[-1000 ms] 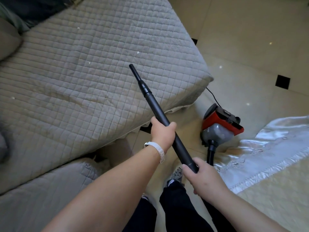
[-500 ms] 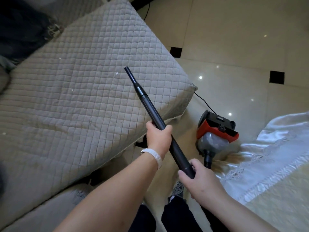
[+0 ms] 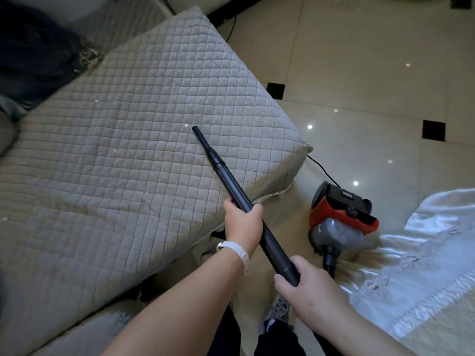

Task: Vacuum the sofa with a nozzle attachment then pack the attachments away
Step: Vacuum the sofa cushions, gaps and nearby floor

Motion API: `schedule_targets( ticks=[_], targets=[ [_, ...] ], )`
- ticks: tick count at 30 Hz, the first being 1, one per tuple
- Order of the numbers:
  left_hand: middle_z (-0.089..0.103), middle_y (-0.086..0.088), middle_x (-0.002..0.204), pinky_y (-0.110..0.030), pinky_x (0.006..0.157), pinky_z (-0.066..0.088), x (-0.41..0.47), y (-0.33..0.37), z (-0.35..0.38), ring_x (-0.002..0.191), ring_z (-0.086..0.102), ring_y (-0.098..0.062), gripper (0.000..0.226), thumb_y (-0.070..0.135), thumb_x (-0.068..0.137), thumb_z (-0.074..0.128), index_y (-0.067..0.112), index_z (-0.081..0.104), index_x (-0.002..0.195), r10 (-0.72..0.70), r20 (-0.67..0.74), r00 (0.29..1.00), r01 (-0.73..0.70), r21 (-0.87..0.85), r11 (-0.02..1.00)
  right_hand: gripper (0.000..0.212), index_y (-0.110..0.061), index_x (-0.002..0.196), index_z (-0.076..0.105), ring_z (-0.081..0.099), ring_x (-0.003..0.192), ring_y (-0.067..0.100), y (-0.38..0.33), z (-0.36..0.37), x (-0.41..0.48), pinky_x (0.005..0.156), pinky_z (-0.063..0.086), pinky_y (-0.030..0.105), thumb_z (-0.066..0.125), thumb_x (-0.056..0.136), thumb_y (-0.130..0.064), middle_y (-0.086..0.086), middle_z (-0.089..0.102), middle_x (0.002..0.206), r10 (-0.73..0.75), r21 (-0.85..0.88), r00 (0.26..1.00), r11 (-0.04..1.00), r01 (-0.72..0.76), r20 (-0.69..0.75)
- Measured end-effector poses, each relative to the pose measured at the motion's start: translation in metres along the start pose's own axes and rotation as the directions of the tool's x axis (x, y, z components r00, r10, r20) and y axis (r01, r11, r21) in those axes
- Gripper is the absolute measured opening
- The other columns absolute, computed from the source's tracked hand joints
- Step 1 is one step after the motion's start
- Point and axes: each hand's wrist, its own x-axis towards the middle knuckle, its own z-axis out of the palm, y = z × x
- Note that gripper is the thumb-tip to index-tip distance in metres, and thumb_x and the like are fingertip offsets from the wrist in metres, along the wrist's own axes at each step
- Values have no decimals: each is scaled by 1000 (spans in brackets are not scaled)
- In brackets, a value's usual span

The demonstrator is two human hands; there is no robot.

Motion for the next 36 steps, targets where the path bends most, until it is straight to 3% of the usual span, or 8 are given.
schedule_targets(
  ticks=[5,12,17,25,28,36],
  targets=[
    [60,0,94,-26,59,47,10,-1,-10,77,62,-13,52,24,87,64,19,38,132,-4,-9,1000,4,27,1000,21,-30,89,54,59,55,9,-11,4,2,49,41,23,58,87,-50,-1,66,69,22,-4,1000,1000,-22,17],
    [61,1,93,-32,67,54,30,8,-23,78,64,-15,49,26,85,65,21,41,127,1,6,1000,-1,35,999,22,-31,95,54,63,63,11,-38,10,9,51,41,22,59,87,-52,-1,66,74,48,-37,999,998,-49,-3],
    [60,3,87,-19,52,44,47,19,-40,67,60,-9,42,23,89,64,22,40,124,-4,22,1000,4,-5,1000,22,-32,95,54,64,65,14,-61,15,21,55,44,25,59,86,-52,0,67,72,51,-56,999,997,-51,-5],
    [62,-1,91,-32,60,57,82,37,-88,71,64,-14,42,20,87,68,23,44,121,-6,-38,999,1,-129,992,25,-39,100,51,65,63,10,-112,28,45,66,57,36,57,84,-58,-2,67,73,6,-130,999,991,-1,40],
    [62,-3,94,-39,66,60,97,41,-110,74,66,-17,41,19,87,68,24,44,120,-20,-66,998,8,-169,986,27,-39,103,50,65,63,9,-136,35,56,66,58,35,57,86,-58,-3,67,74,-27,-175,998,984,37,59],
    [60,2,95,-9,52,45,132,47,-158,67,61,0,41,12,87,70,19,43,117,-40,-215,976,-28,-306,952,32,-36,108,52,66,74,12,-192,53,75,69,53,30,58,85,-58,-4,66,78,-113,-297,992,947,126,62]
  ],
)
